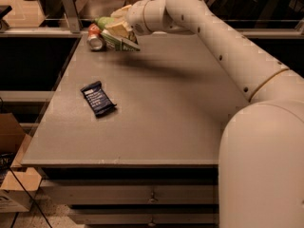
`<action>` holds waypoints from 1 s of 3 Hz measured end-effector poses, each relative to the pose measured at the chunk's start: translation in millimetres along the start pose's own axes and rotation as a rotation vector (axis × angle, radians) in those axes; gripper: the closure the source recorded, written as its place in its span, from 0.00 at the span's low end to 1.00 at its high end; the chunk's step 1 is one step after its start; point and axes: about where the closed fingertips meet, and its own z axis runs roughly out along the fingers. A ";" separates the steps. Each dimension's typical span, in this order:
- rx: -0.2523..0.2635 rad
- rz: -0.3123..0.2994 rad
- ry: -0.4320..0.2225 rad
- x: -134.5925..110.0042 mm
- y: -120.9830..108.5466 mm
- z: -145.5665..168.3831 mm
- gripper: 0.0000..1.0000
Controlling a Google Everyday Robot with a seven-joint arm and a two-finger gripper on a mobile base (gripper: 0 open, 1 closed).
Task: Move green jalapeno chip bag near coke can
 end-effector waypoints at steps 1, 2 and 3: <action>-0.005 0.001 -0.001 -0.2 2.1 3.1 0.59; -0.009 0.001 -0.002 -0.2 4.0 5.6 0.36; -0.014 0.002 -0.002 -0.3 6.0 8.2 0.13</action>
Offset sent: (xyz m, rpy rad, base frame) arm -0.0003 0.0030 -0.0013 0.0000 0.0019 0.0040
